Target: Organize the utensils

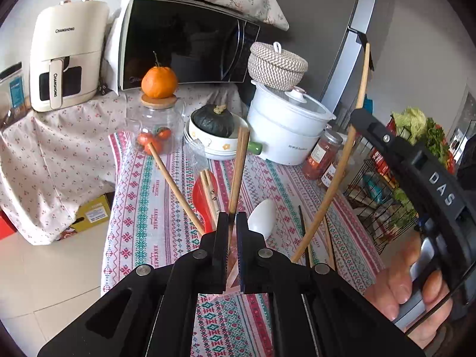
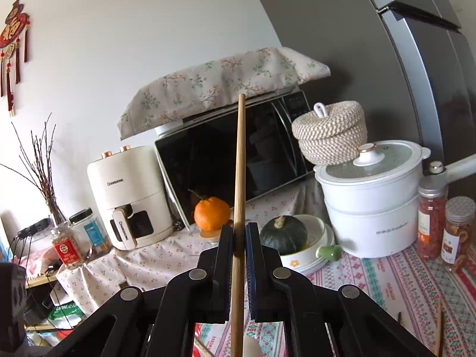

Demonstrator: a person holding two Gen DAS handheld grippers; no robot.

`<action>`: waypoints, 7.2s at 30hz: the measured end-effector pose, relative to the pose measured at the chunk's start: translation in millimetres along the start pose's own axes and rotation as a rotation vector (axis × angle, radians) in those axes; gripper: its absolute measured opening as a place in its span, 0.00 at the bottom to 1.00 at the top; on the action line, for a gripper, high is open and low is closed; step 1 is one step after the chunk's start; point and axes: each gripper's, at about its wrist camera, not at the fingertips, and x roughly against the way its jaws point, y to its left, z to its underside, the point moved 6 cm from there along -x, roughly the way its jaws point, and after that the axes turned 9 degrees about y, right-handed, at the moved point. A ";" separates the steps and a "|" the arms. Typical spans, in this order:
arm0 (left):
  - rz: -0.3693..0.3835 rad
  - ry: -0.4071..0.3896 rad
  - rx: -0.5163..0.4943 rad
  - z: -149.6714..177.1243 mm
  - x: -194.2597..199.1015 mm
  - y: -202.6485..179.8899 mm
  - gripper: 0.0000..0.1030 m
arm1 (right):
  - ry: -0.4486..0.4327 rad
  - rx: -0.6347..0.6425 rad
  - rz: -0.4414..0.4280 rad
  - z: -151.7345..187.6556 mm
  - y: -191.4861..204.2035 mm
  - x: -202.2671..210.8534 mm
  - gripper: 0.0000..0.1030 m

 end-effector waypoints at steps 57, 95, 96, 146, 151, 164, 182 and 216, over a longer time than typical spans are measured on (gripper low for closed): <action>0.064 0.276 -0.153 81.7 -63.0 -133.8 0.06 | 0.558 -0.196 0.256 51.6 -180.2 48.5 0.65; 0.032 0.361 -0.168 58.3 -183.3 -163.3 0.05 | 0.772 -0.494 0.307 104.5 -256.0 26.3 0.34; 0.060 0.320 -0.174 58.2 -166.5 -165.6 0.05 | 0.783 -0.491 0.307 106.3 -255.7 22.1 0.33; 0.152 -0.223 0.074 -12.9 34.8 -22.6 0.05 | 0.351 0.014 0.284 22.5 -128.0 19.1 0.05; 0.140 -0.253 0.086 -15.5 34.7 -18.4 0.05 | 0.336 0.065 0.297 20.4 -121.2 21.8 0.05; -0.011 -0.512 0.089 -32.5 25.5 -1.0 0.05 | 0.221 0.171 0.181 3.7 -70.8 42.8 0.05; -0.184 -0.451 -0.004 2.4 -29.7 -4.8 0.06 | 0.195 0.244 0.105 10.9 -33.4 45.7 0.05; -0.081 0.066 0.246 16.7 3.0 38.2 0.40 | 0.376 0.253 0.035 48.8 36.8 -31.6 0.09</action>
